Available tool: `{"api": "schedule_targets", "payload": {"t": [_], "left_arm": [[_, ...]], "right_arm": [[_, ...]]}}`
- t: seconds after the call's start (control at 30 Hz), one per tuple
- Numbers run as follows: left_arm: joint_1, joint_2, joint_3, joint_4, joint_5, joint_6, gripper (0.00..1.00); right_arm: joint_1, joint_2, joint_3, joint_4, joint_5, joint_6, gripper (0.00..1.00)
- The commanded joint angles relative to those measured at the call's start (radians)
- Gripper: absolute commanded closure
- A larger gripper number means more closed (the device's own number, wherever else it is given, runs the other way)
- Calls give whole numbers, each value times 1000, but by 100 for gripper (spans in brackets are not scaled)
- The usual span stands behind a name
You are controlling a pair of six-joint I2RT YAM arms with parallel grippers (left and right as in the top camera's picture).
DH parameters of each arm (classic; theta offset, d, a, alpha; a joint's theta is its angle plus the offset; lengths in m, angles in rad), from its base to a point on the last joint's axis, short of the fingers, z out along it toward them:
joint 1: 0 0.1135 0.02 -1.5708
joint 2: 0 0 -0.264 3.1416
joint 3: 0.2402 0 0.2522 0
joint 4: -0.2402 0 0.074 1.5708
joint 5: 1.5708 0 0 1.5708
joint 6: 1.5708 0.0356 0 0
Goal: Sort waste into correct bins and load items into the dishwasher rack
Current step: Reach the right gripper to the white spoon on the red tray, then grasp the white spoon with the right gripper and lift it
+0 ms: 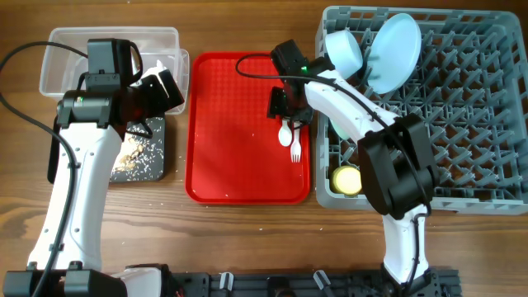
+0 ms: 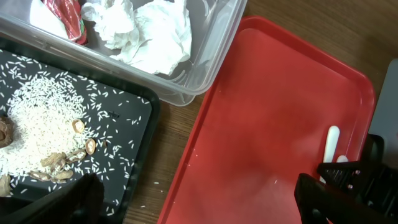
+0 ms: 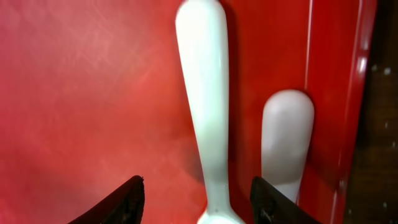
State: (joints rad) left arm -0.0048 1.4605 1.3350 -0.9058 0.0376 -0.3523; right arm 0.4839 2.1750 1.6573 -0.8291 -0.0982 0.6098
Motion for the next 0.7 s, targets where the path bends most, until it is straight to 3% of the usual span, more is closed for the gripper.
{"api": "schedule_targets", "payload": {"t": [0.0, 0.2, 0.3, 0.4, 0.5, 0.67], "left_arm": [[-3, 0, 11, -1, -13, 8, 0], [-3, 0, 11, -1, -13, 8, 1], [-3, 0, 11, -1, -13, 8, 0], [-3, 0, 11, -1, -13, 8, 0], [-3, 0, 11, -1, -13, 8, 0], [-3, 0, 11, -1, -13, 8, 0]], "right_arm": [[7, 33, 3, 14, 38, 20, 46], [9, 66, 3, 16, 39, 45, 54], [16, 76, 3, 18, 37, 45, 66], [23, 79, 3, 17, 19, 45, 85], [24, 79, 5, 17, 2, 45, 93], [23, 78, 29, -3, -34, 31, 96]]}}
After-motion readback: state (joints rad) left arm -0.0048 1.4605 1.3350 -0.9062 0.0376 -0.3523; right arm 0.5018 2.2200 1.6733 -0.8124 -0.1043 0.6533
